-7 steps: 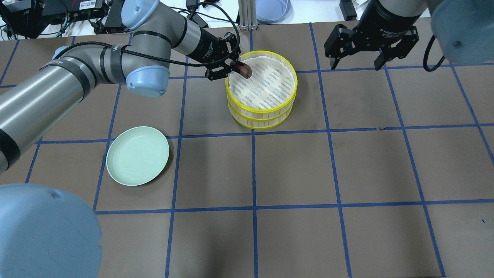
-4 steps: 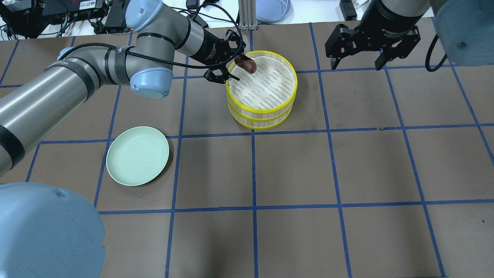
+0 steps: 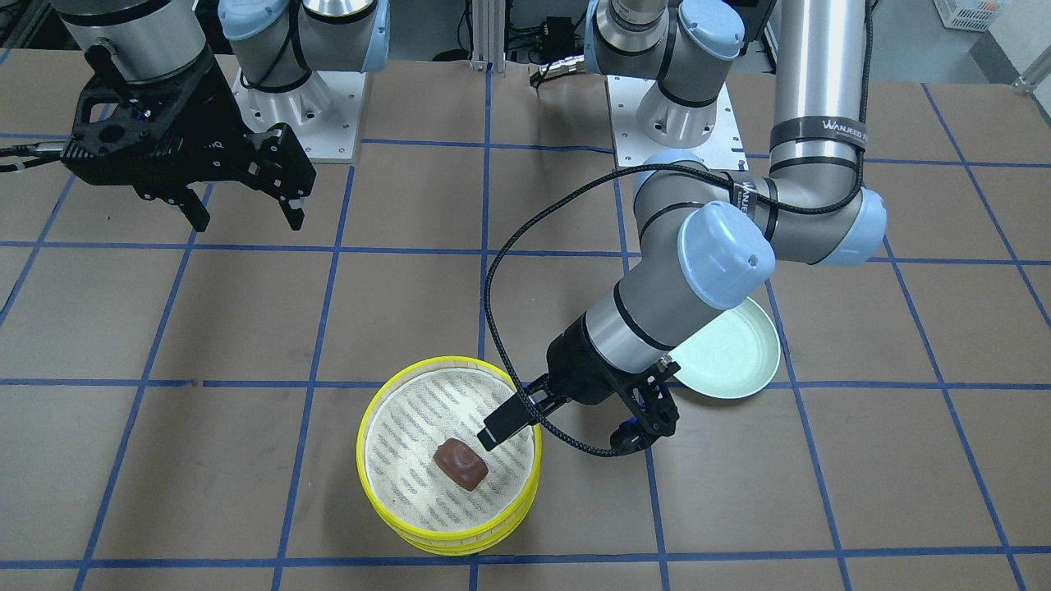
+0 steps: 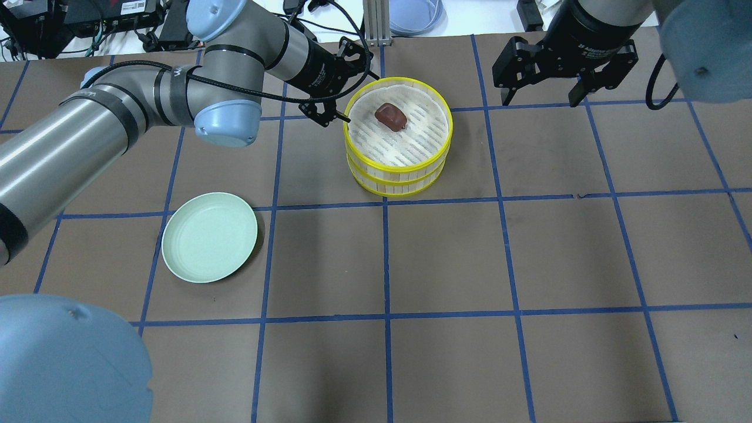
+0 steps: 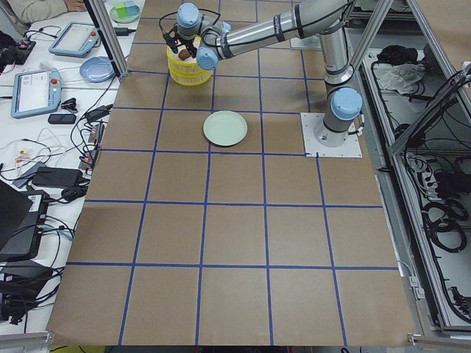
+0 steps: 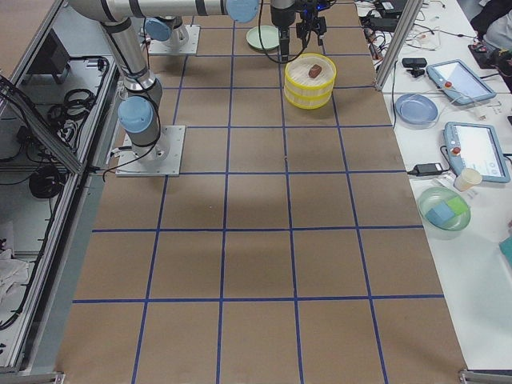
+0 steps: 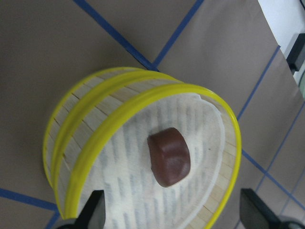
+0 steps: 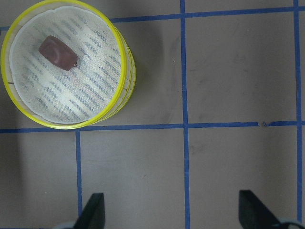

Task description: Stack buns with steamer

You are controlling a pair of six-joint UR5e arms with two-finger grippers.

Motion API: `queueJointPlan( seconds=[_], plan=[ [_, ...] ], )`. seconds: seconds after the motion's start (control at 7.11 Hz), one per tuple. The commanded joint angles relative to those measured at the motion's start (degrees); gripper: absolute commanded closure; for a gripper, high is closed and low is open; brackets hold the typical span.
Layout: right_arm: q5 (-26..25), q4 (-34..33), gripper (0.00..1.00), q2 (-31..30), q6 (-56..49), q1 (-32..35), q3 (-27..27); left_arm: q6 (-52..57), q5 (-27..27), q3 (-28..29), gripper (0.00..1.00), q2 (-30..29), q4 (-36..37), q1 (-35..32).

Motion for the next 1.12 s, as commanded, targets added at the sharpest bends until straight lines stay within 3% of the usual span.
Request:
queueJointPlan(
  seconds=[0.0,0.14,0.56,0.84,0.98],
  plan=[
    [0.0,0.3,0.00,-0.2,0.2,0.0,-0.3,18.4,14.9,0.2,0.00,2.7,-6.2,0.4],
    [-0.2,0.6,0.00,-1.2,0.2,0.1,-0.4,26.8,24.5,1.0,0.00,4.8,-11.2,1.7],
    [-2.1,1.7,0.00,-0.9,0.5,2.3,-0.3,40.0,31.5,2.3,0.00,13.5,-30.6,8.7],
    [-5.2,1.0,0.00,0.4,0.5,3.9,-0.3,45.3,30.4,2.2,0.00,19.3,-37.5,9.0],
    [-5.7,1.2,0.00,0.2,0.6,3.9,-0.3,45.4,26.8,2.2,0.00,22.1,-40.6,9.0]
  ],
)
